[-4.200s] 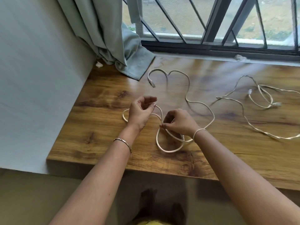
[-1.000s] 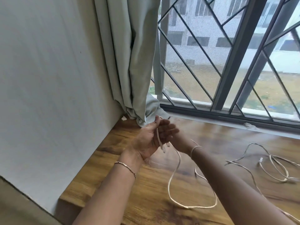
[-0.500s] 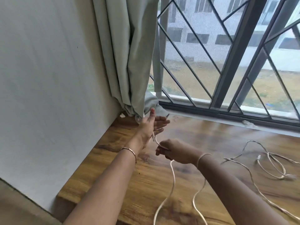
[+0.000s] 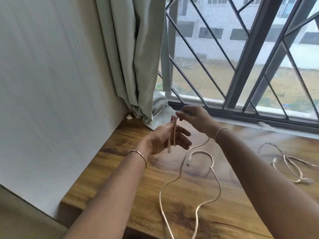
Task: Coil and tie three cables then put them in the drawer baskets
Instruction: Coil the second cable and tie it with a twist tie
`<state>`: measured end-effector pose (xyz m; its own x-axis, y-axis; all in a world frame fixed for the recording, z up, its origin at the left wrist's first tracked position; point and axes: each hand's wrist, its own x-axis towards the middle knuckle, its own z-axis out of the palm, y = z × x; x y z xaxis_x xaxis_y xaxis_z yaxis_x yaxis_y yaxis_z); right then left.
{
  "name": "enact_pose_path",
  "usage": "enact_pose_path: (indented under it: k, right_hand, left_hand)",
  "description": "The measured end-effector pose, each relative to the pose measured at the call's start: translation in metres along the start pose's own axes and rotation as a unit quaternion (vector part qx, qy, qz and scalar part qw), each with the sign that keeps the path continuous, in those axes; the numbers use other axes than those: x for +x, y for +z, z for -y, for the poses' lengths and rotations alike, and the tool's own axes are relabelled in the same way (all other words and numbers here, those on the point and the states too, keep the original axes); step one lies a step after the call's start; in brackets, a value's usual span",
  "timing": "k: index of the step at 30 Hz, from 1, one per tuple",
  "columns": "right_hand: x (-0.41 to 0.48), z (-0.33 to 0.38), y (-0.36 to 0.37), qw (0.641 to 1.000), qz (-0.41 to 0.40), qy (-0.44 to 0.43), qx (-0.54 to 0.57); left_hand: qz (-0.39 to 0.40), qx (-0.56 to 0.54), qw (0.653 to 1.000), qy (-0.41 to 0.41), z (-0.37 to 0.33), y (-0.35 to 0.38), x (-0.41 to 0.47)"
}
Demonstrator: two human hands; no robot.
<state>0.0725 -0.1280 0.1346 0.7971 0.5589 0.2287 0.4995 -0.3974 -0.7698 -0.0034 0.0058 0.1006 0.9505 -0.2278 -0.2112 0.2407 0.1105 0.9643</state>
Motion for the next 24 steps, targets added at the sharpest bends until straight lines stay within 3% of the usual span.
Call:
enact_pose_path:
  k: [5, 11, 16, 19, 24]
  right_hand:
    - [0.01, -0.008, 0.008, 0.996, -0.057, 0.018, 0.066]
    - [0.001, -0.02, 0.033, 0.987, -0.035, 0.069, 0.139]
    - [-0.008, -0.033, 0.051, 0.974, 0.09, 0.151, 0.144]
    - [-0.011, -0.033, 0.05, 0.97, 0.152, 0.149, 0.118]
    - [-0.003, -0.019, 0.033, 0.972, 0.2, 0.119, -0.016]
  left_hand:
    - [-0.024, -0.109, 0.992, 0.061, -0.005, 0.001, 0.007]
    - [-0.06, -0.203, 0.968, 0.133, -0.014, -0.005, 0.022]
    - [-0.1, -0.259, 0.951, 0.136, -0.02, -0.013, 0.028]
    - [-0.119, -0.228, 0.957, 0.133, -0.021, -0.019, 0.032]
    - [-0.1, -0.159, 0.978, 0.088, -0.022, -0.015, 0.039]
